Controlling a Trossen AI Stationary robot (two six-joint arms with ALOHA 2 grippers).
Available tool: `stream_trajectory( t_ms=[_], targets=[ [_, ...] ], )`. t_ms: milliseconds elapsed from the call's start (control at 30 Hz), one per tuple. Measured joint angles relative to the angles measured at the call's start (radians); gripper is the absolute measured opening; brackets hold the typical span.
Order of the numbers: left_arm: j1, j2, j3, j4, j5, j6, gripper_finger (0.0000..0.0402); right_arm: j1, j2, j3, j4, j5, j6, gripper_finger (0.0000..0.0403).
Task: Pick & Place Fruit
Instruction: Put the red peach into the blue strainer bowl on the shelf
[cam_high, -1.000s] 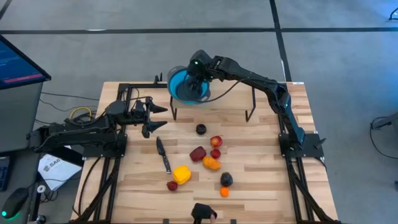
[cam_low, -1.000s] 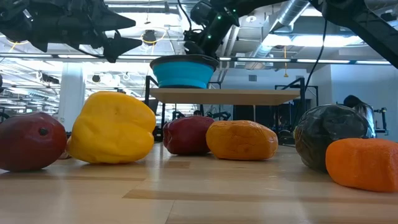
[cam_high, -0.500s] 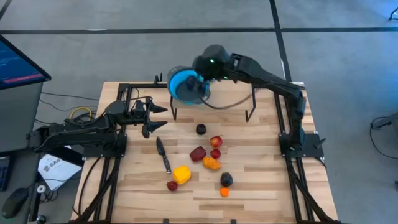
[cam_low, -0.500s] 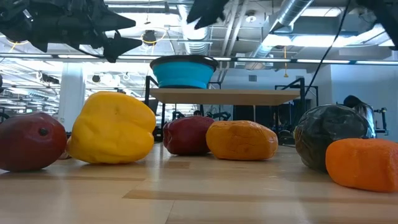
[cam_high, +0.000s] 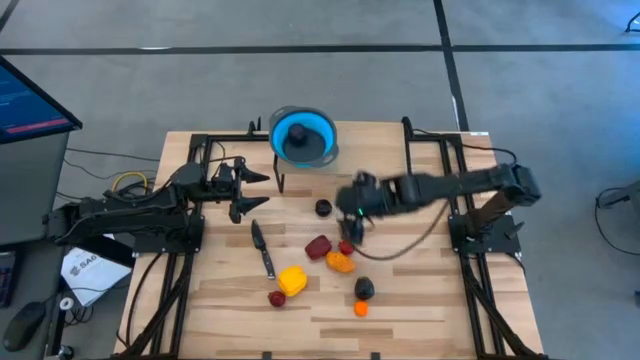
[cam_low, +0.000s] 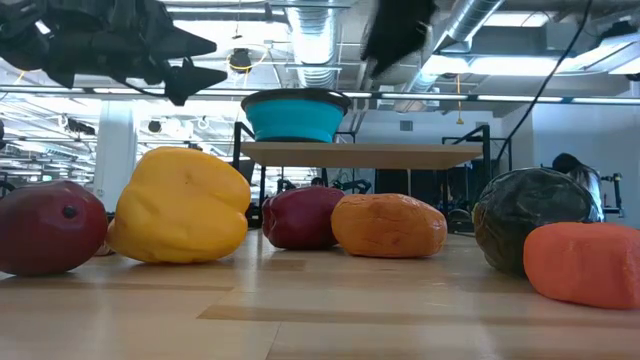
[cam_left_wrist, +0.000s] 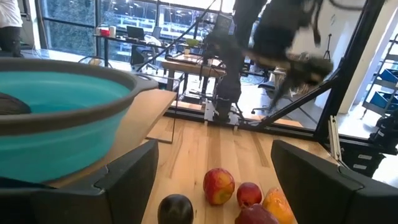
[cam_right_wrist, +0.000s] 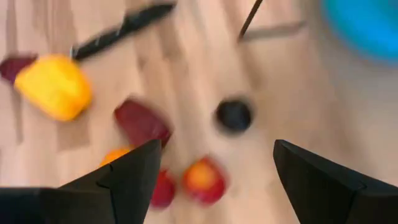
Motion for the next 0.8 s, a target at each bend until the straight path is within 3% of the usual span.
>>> stream_trajectory(
  t_ms=[133, 233, 500, 800],
  targets=[
    [-0.001, 0.0, -0.005, 0.0, 0.004, 0.01, 0.0305, 0.055, -0.034, -0.175, 0.054, -0.021, 0.06, 0.0305],
    [-0.001, 0.0, -0.005, 0.0, 0.01, 0.031, 0.0305, 0.057, -0.009, -0.246, 0.098, -0.039, -0.025, 0.0305],
    [-0.001, 0.0, -0.005, 0.003, 0.011, 0.034, 0.0305, -0.035, 0.137, -0.258, 0.142, -0.159, -0.391, 0.0305],
    [-0.001, 0.0, -0.005, 0.008, 0.011, 0.026, 0.0305, -0.132, 0.231, -0.257, 0.205, -0.176, -0.586, 0.0326]
  ],
)
